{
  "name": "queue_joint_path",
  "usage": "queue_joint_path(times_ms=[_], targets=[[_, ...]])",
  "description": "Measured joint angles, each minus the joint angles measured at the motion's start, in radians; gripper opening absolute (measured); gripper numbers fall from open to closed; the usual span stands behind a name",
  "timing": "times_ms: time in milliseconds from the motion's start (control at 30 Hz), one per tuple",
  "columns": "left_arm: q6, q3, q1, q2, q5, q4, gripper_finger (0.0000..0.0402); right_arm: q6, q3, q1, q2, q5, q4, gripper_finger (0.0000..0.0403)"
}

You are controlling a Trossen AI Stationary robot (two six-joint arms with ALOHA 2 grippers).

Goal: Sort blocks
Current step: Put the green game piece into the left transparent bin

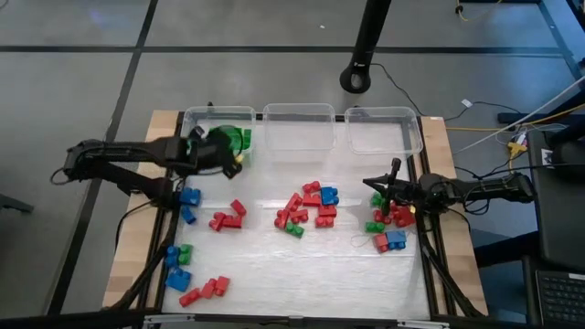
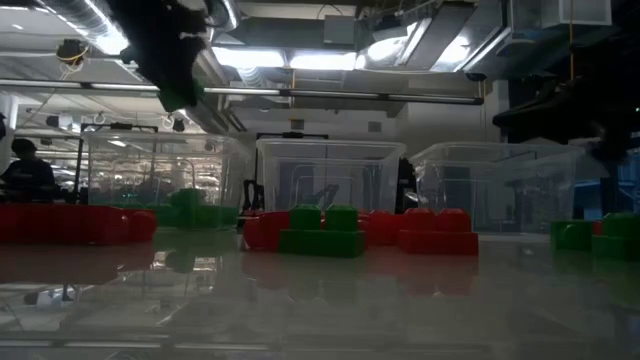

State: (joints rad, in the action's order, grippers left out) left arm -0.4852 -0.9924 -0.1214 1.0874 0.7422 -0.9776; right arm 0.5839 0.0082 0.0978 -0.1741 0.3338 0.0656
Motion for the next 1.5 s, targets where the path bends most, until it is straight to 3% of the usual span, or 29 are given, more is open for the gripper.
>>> queue_joint_path(times_ms=[200, 400, 533, 700, 867, 1067, 1333, 1500], targets=[[0.191, 0.0, -0.217, -0.001, -0.025, 0.099, 0.0174, 0.045, 0.0, 0.0, 0.0, 0.041, 0.008, 0.0019], [0.295, 0.0, -0.41, 0.001, -0.213, 0.154, 0.0217, 0.052, 0.0, 0.0, 0.0, 0.041, 0.008, 0.0019], [0.338, 0.0, -0.462, 0.001, -0.242, 0.161, 0.0246, 0.052, 0.0, 0.0, 0.0, 0.041, 0.008, 0.0019], [0.329, 0.0, -0.446, -0.009, -0.259, 0.14, 0.0256, 0.052, 0.0, 0.0, 0.0, 0.041, 0.008, 0.0019], [0.235, 0.0, -0.324, -0.047, -0.365, 0.067, 0.0254, 0.051, 0.0, 0.0, 0.0, 0.041, 0.008, 0.0019], [0.058, 0.0, -0.051, -0.076, -0.411, 0.011, 0.0246, 0.051, 0.0, 0.0, 0.0, 0.041, 0.008, 0.0019], [-0.368, 0.0, 0.384, -0.015, -0.413, -0.086, 0.0234, 0.051, 0.0, 0.0, 0.0, 0.04, 0.008, 0.0019], [-0.642, 0.0, 0.591, 0.052, -0.447, -0.129, 0.0226, 0.051, 0.0, 0.0, 0.0, 0.04, 0.008, 0.0019]])
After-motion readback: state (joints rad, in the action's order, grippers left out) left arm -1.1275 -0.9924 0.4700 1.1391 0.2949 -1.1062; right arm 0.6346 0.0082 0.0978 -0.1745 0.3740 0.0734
